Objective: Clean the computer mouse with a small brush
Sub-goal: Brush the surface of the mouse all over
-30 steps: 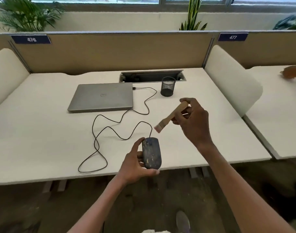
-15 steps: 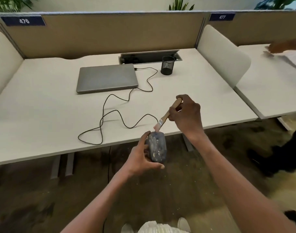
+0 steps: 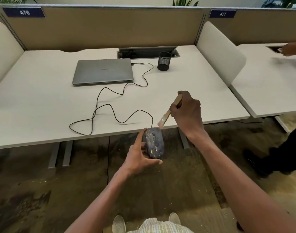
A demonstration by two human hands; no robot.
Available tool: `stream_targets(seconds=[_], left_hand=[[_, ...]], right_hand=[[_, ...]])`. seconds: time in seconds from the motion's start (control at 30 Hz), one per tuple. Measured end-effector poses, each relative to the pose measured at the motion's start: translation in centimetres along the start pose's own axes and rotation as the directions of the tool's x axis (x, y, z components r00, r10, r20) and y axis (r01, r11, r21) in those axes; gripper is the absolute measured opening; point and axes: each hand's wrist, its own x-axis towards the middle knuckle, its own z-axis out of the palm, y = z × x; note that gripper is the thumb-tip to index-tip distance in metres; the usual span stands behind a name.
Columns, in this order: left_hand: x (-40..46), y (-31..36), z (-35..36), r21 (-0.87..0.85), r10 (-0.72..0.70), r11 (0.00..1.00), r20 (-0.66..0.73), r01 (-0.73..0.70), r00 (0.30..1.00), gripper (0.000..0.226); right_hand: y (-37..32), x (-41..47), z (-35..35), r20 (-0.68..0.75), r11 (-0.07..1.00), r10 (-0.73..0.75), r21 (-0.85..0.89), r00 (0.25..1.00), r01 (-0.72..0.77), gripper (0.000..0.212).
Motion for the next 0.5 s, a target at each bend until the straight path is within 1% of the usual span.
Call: stream_targets(seconds=[0.1,0.23,0.33,0.43,0.5], left_hand=[[0.0,0.1,0.3,-0.002,-0.003,1.0,-0.009,0.003,1.0,0.136],[-0.2,0.1,0.2,0.001,-0.002,1.0,-0.034,0.002,0.999,0.135],[-0.6,0.0,0.1,0.019,-0.007,1.0,-0.038,0.008,0.999,0.137],[-0.7,-0.1,0.0,0.028,-0.001,1.0,-0.037,0.002,0.999,0.137],[-0.6,0.0,0.0,0.03,0.005,1.0,-0.044,-0.004,0.999,0.137]], right_hand=[[-0.4,0.0,0.2,0.034,0.999,-0.01,0.048,0.999,0.009,0.044],[0.1,-0.6,0.6,0.082,1.0,0.004,0.023,0.997,-0.006,0.045],[0.7,-0.9,0.0,0.05,1.0,0.024,0.002,0.998,-0.024,0.046],[0.2,-1.2,-0.1,0.017,0.998,0.016,0.065,1.0,-0.017,0.046],[-0.2,-1.6,0.2,0.031,0.996,0.007,0.09,1.0,-0.01,0.046]])
